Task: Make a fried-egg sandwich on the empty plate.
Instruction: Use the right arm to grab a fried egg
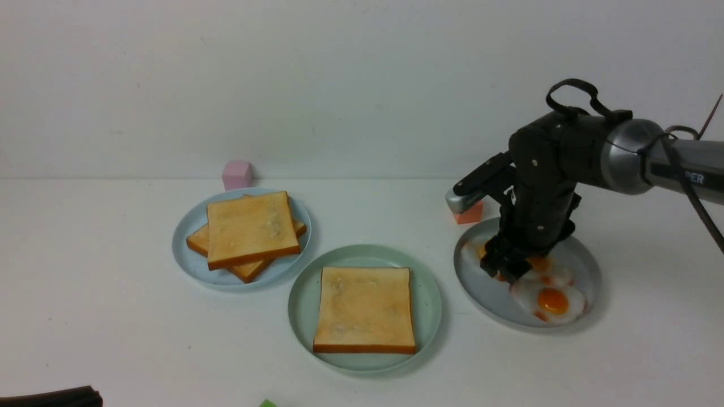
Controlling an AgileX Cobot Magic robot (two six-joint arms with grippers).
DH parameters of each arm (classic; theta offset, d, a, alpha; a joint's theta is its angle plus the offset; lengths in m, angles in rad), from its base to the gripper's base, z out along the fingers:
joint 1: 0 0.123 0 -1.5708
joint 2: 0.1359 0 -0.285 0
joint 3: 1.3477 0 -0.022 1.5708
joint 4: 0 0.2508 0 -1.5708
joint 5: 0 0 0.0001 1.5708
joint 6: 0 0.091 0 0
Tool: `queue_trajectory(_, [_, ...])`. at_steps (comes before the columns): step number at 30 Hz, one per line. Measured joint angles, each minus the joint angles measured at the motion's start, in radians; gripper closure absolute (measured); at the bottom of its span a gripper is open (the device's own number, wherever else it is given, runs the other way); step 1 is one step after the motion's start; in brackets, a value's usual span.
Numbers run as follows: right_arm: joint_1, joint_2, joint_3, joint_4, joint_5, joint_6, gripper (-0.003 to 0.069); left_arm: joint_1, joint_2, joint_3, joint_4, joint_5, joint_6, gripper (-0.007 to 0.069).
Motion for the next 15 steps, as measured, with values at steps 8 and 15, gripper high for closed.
queue_trajectory(8, [0.0, -0.075, -0.043, -0.003, 0.065, 0.0, 0.0188, 0.0, 0.0, 0.0, -0.003, 0.001, 0.0, 0.0638])
queue_trajectory(15, [0.076, -0.145, -0.045, 0.108, 0.13, -0.003, 0.0643, 0.0, 0.0, 0.0, -0.003, 0.004, 0.0, 0.0638])
